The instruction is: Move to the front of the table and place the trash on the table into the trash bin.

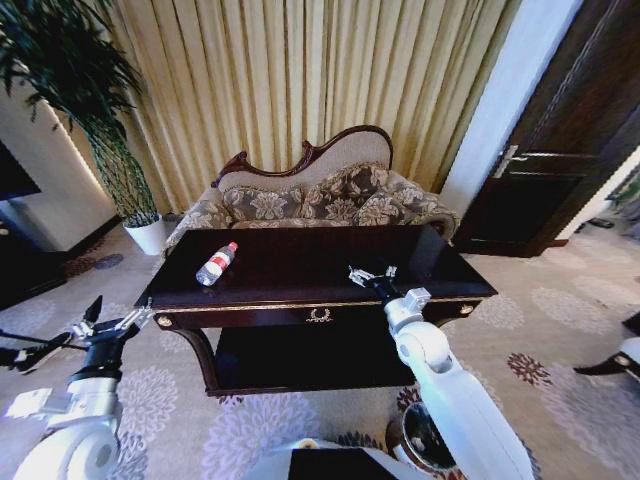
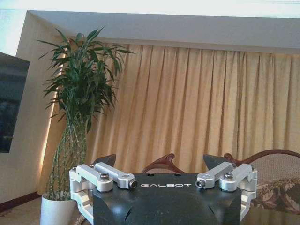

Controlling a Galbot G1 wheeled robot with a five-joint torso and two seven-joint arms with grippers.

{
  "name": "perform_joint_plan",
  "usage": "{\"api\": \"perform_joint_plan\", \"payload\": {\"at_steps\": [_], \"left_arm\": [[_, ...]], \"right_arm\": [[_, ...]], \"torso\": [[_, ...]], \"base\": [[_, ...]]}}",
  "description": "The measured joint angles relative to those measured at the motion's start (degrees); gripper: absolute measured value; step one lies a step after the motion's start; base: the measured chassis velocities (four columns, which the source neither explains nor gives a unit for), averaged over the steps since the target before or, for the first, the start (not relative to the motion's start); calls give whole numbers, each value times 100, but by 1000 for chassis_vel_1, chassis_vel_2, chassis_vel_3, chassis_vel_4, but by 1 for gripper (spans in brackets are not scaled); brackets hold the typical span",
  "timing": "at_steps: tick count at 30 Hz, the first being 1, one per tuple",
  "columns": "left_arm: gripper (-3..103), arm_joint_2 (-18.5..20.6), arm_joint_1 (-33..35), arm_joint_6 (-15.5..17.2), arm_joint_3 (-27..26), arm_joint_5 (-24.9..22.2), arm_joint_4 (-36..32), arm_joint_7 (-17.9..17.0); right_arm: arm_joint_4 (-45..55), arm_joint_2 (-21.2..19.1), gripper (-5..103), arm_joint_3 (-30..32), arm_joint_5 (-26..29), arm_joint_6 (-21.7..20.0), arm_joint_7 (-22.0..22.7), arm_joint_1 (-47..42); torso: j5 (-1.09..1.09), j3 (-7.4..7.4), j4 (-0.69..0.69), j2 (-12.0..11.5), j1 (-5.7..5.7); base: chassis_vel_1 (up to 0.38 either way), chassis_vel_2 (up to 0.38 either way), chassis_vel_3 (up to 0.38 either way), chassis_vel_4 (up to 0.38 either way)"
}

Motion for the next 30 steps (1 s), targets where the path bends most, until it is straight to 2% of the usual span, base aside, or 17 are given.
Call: {"api": "perform_joint_plan", "payload": {"at_steps": [30], "left_arm": [[100,-45,43,-63,-44,-27,5,8]], "right_arm": [[3,10,100,47,53,41,0,34]], "torso": [[1,0,-1,0,0]], "base": [[-61,51,62,-52]]}}
